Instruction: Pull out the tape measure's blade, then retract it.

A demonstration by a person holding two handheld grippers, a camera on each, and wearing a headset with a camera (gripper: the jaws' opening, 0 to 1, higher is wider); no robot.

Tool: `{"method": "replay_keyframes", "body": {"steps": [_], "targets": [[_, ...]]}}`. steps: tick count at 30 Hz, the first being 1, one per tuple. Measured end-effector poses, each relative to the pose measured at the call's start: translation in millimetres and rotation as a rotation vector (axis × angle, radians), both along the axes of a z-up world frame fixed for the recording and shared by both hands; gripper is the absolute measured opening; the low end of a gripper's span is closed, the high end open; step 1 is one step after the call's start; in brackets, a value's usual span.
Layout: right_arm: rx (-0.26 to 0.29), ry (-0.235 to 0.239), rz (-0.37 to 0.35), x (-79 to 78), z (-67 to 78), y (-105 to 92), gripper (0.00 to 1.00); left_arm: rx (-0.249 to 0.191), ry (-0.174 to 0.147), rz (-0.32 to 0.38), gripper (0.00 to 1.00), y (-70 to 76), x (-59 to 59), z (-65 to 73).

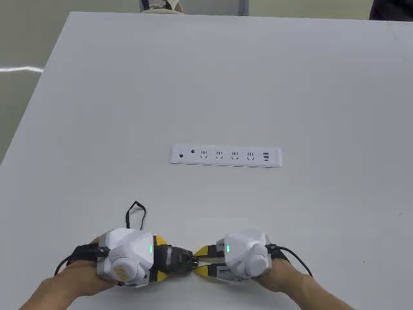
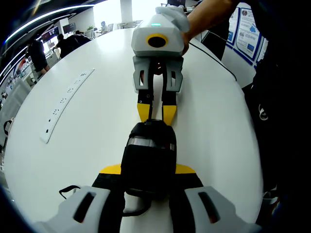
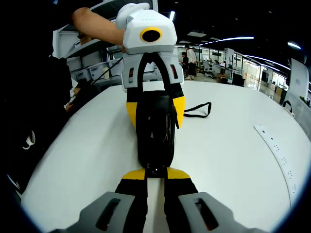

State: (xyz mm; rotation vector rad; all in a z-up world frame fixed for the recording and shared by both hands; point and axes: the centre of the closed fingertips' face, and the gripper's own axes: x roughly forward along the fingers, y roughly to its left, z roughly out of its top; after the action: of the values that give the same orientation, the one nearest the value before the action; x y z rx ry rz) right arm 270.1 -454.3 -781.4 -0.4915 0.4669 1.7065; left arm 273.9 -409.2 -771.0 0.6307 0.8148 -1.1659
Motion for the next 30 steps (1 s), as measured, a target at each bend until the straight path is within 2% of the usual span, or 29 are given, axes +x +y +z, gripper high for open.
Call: {"method": "replay_keyframes", "body": {"steps": [6,18,30], "targets": [[0.004,-0.007,0.004,0.6,-0.4,-0.1,0.1,-0.001,-0.017,0.008,0.3,0.2,-0.2,-0.2],[0.013,-0.003,0.002,2.0,1.6,-0.4,0.1,-0.014,-0.009,0.017,0.3,0.9,0.3,-0.3],[0.009,-0.005,0.002,4.9,1.4,-11.1,0.1,-0.022,-0.005,0.027,0.3,-0.5,0.8,2.2]]}}
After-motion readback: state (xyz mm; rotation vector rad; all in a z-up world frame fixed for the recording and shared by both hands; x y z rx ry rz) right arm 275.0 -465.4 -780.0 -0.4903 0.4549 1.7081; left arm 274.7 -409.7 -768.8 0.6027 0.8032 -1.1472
